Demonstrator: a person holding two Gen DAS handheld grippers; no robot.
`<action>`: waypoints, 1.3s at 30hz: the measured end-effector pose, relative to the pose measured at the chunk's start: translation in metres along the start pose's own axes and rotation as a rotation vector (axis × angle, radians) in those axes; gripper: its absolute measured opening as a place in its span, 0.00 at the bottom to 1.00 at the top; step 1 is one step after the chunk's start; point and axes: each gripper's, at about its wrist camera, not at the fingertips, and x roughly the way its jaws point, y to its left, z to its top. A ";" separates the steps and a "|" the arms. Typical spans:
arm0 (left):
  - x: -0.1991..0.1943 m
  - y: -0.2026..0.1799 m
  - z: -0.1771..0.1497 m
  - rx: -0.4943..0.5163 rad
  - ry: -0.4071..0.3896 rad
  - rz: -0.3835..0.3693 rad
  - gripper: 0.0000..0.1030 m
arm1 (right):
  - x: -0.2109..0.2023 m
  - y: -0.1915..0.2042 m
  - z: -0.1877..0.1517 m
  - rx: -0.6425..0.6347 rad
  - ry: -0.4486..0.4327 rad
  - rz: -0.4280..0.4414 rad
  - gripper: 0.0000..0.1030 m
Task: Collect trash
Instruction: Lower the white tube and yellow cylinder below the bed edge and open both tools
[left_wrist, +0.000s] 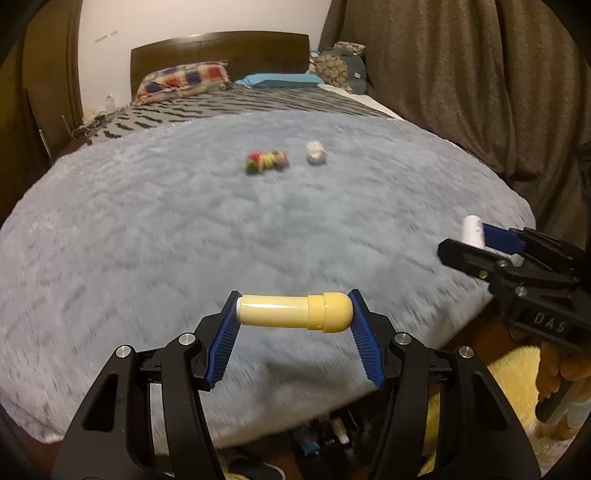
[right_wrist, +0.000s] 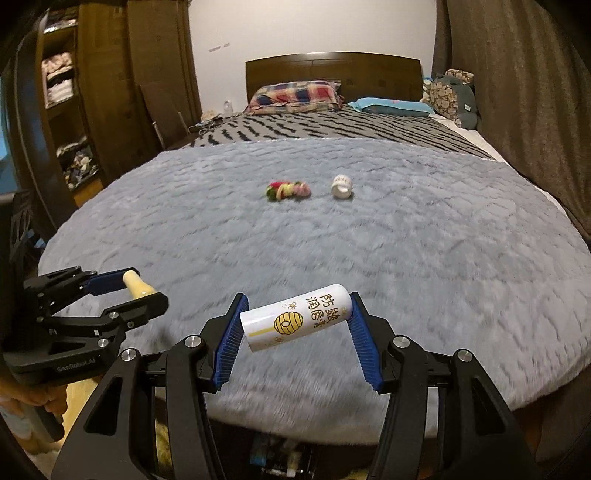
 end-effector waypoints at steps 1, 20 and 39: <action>-0.001 -0.002 -0.006 0.001 0.006 -0.003 0.53 | -0.002 0.001 -0.006 0.001 0.006 0.001 0.54; 0.044 -0.025 -0.128 -0.009 0.249 -0.040 0.53 | 0.031 -0.003 -0.124 0.077 0.238 -0.043 0.54; 0.124 -0.040 -0.195 0.007 0.492 -0.092 0.53 | 0.112 -0.008 -0.198 0.175 0.497 -0.010 0.54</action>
